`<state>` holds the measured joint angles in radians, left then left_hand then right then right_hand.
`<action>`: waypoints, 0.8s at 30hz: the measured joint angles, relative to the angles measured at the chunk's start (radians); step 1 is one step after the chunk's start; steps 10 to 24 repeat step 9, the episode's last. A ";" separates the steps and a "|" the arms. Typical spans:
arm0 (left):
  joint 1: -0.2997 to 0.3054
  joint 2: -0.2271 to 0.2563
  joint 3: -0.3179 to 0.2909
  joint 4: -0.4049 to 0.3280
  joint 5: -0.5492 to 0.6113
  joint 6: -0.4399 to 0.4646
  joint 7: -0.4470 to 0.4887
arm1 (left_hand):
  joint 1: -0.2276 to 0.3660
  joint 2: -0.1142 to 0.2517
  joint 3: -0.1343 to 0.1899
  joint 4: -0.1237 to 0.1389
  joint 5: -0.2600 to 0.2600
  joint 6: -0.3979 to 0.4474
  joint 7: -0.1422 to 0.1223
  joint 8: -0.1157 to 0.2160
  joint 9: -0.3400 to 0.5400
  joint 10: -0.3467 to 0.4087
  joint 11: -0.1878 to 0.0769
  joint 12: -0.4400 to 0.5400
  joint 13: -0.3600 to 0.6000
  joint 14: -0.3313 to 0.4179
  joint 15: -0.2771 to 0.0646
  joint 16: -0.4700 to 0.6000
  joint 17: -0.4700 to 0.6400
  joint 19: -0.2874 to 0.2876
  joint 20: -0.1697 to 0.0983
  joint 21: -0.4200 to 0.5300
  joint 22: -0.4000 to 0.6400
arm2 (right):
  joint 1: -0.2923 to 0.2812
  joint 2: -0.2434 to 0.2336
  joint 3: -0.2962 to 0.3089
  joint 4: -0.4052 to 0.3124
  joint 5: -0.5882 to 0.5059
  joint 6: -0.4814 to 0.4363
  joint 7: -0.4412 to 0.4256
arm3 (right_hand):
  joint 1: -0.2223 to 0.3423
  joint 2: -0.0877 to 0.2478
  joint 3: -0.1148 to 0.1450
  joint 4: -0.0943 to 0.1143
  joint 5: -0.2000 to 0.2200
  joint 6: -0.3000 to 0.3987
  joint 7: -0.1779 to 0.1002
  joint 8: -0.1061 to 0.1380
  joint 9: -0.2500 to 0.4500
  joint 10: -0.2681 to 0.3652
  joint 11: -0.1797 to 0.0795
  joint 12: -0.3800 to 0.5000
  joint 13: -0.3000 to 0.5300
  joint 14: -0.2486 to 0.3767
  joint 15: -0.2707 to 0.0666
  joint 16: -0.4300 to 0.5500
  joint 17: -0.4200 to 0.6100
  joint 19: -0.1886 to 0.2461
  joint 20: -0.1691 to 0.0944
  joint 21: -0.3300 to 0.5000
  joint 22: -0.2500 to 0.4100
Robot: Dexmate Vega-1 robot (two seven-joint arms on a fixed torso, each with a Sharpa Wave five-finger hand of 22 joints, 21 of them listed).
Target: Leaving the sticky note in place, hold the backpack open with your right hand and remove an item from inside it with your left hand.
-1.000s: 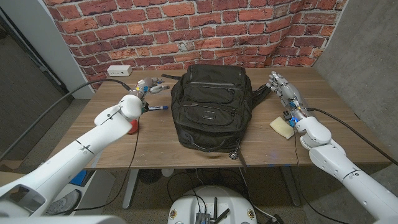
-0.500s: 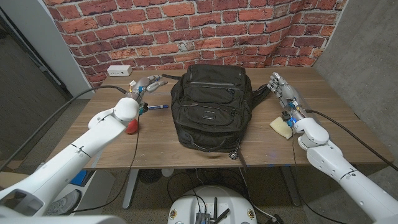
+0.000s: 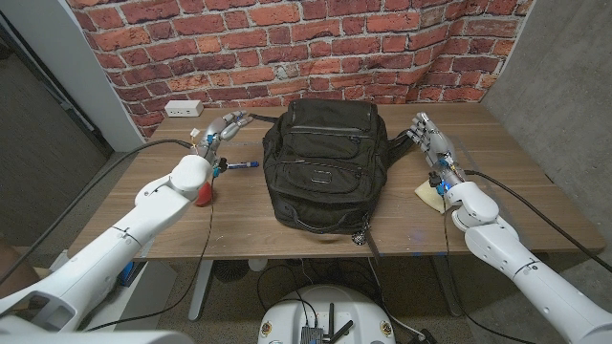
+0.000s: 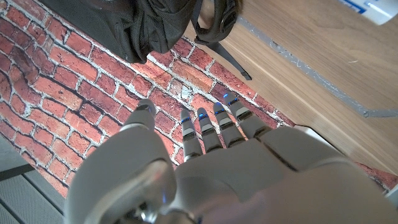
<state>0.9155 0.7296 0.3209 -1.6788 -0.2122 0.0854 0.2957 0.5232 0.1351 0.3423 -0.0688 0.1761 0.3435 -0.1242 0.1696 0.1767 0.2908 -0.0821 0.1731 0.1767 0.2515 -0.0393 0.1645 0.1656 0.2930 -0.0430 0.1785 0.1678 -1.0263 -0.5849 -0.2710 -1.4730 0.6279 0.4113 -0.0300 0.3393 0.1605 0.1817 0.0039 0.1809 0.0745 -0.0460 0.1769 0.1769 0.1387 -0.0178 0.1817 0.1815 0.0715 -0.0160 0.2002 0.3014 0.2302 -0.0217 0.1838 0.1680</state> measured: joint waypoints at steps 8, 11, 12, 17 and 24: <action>-0.018 -0.048 0.015 0.092 -0.045 -0.081 0.007 | -0.015 0.005 0.000 0.008 0.000 -0.001 0.001 0.000 0.000 -0.011 0.000 0.000 0.000 -0.012 -0.002 0.000 0.000 -0.010 0.001 0.000 0.000 | 0.022 0.024 -0.006 0.043 0.020 0.008 0.009 | -0.016 -0.003 -0.004 0.004 0.000 0.006 0.002 0.004 0.000 0.004 0.004 0.000 0.000 0.000 0.000 0.000 0.000 0.000 0.000 0.000 0.000; -0.019 -0.059 0.016 0.104 -0.053 -0.094 0.012 | -0.015 0.005 0.000 0.008 0.000 -0.001 0.001 0.000 0.000 -0.011 0.000 0.000 0.000 -0.012 -0.002 0.000 0.000 -0.011 0.000 0.000 0.000 | 0.027 0.027 -0.008 0.050 0.023 0.007 0.011 | -0.019 -0.002 -0.001 0.007 0.000 0.008 0.001 0.004 0.000 0.004 0.004 0.000 0.000 0.000 0.000 0.000 0.000 0.000 0.000 0.000 0.000; -0.019 -0.059 0.016 0.104 -0.053 -0.094 0.012 | -0.015 0.005 0.000 0.008 0.000 -0.001 0.001 0.000 0.000 -0.011 0.000 0.000 0.000 -0.012 -0.002 0.000 0.000 -0.011 0.000 0.000 0.000 | 0.027 0.027 -0.008 0.050 0.023 0.007 0.011 | -0.019 -0.002 -0.001 0.007 0.000 0.008 0.001 0.004 0.000 0.004 0.004 0.000 0.000 0.000 0.000 0.000 0.000 0.000 0.000 0.000 0.000; -0.019 -0.059 0.016 0.104 -0.053 -0.094 0.012 | -0.015 0.005 0.000 0.008 0.000 -0.001 0.001 0.000 0.000 -0.011 0.000 0.000 0.000 -0.012 -0.002 0.000 0.000 -0.011 0.000 0.000 0.000 | 0.027 0.027 -0.008 0.050 0.023 0.007 0.011 | -0.019 -0.002 -0.001 0.007 0.000 0.008 0.001 0.004 0.000 0.004 0.004 0.000 0.000 0.000 0.000 0.000 0.000 0.000 0.000 0.000 0.000; -0.019 -0.059 0.016 0.104 -0.053 -0.094 0.012 | -0.015 0.005 0.000 0.008 0.000 -0.001 0.001 0.000 0.000 -0.011 0.000 0.000 0.000 -0.012 -0.002 0.000 0.000 -0.011 0.000 0.000 0.000 | 0.027 0.027 -0.008 0.050 0.023 0.007 0.011 | -0.019 -0.002 -0.001 0.007 0.000 0.008 0.001 0.004 0.000 0.004 0.004 0.000 0.000 0.000 0.000 0.000 0.000 0.000 0.000 0.000 0.000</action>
